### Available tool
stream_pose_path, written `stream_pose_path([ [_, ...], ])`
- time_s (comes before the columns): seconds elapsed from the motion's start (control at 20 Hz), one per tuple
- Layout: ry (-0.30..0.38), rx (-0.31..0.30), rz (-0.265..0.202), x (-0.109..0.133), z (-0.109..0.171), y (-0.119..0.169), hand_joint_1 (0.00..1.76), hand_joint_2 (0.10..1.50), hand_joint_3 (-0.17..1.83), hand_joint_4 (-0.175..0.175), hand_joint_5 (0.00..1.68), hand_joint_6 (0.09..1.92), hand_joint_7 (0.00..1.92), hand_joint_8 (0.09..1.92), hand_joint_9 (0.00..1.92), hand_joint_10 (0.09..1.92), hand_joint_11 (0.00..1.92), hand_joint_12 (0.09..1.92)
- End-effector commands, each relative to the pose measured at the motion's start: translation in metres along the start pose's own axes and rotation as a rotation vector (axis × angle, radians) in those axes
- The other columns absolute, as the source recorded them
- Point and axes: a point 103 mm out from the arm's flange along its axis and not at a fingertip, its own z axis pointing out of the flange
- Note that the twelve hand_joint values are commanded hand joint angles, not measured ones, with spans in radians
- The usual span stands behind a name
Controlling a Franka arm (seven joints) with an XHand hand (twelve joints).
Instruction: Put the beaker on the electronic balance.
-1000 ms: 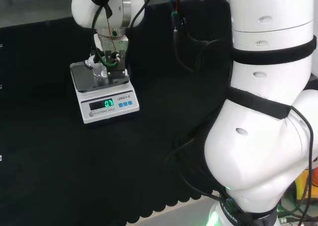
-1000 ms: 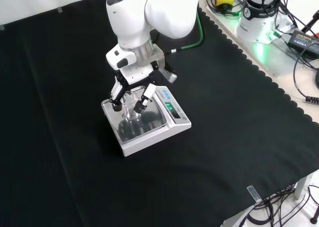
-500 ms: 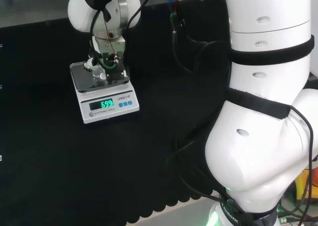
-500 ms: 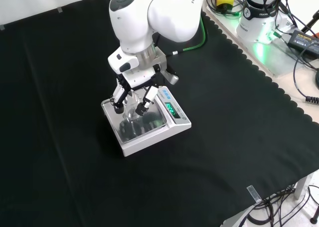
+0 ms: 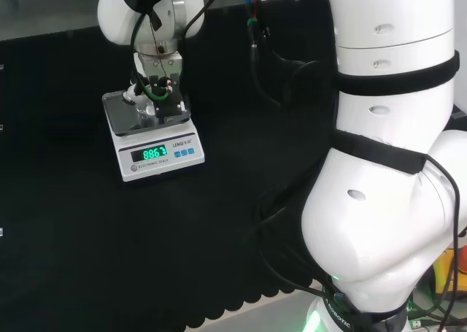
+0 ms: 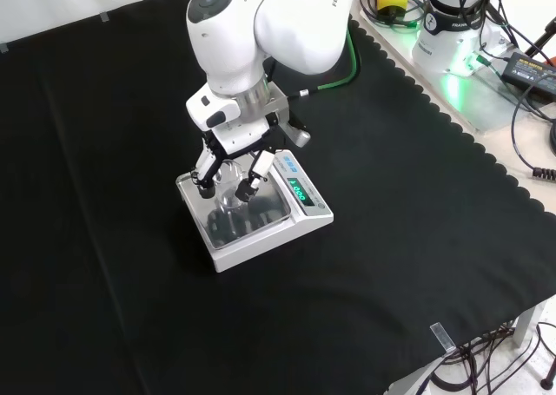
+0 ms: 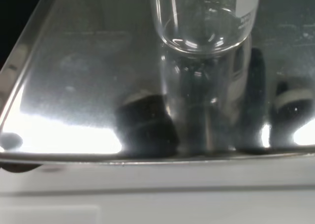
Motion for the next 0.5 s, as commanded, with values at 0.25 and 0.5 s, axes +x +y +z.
stream_pose_path([
  [0.25,-0.034,-0.002,-0.012,0.0043,-0.0017,-0.0034,0.88,0.99,-0.17,-0.082,0.51,0.85,0.71,0.82,1.11,0.2,1.14,0.9],
  [0.5,-0.052,0.01,-0.007,0.0046,-0.0014,-0.0037,0.74,0.93,-0.17,-0.056,0.35,0.81,0.57,0.85,0.68,0.65,0.74,1.2],
])
